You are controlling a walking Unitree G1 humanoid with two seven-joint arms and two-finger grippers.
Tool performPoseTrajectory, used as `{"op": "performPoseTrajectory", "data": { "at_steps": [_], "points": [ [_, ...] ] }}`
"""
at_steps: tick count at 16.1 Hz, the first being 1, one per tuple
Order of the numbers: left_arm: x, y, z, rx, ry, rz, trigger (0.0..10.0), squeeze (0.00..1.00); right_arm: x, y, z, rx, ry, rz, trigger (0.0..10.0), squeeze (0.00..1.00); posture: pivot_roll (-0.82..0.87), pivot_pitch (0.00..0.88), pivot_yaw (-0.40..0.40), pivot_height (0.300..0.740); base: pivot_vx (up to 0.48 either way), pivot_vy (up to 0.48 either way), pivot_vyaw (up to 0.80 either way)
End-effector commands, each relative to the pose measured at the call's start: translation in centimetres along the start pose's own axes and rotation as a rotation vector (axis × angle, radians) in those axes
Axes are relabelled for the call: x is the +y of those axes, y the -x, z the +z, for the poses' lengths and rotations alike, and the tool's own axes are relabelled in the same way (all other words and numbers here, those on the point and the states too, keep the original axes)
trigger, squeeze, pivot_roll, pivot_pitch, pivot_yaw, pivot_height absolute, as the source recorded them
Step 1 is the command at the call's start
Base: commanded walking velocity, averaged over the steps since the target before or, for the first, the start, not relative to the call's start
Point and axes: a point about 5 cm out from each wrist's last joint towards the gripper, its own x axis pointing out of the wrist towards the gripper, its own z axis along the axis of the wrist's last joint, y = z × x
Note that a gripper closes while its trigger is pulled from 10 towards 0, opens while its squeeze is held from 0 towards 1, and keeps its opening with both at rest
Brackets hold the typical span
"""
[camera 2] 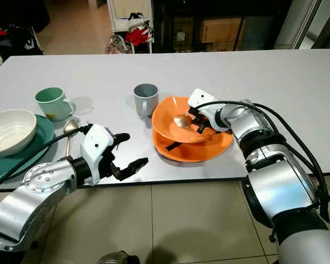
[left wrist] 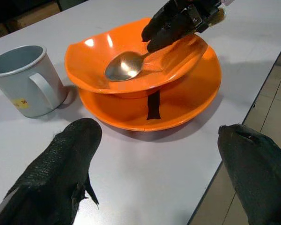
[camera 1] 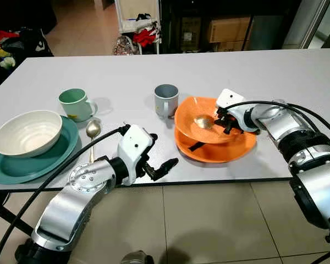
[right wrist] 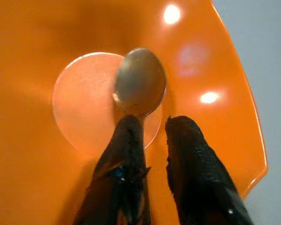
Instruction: Setting the table
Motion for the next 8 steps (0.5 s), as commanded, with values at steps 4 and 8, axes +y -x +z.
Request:
{"op": "performPoseTrajectory", "data": {
  "at_steps": [4, 8],
  "points": [
    [0.0, 0.1, 0.5, -0.009, -0.021, 0.005, 10.0, 0.00, -1.4, 1.0, 1.7, -0.076, 0.018, -0.033, 10.0, 1.00, 0.12, 0.000, 0.033, 0.740, 0.000, 0.000, 0.00],
    [2.1, 0.4, 1.0, -0.070, -0.049, 0.254, 10.0, 0.00, -2.7, 4.7, 3.2, -0.498, -0.218, -0.217, 10.0, 1.00, 0.10, 0.000, 0.043, 0.740, 0.000, 0.000, 0.00]
  ]
}}
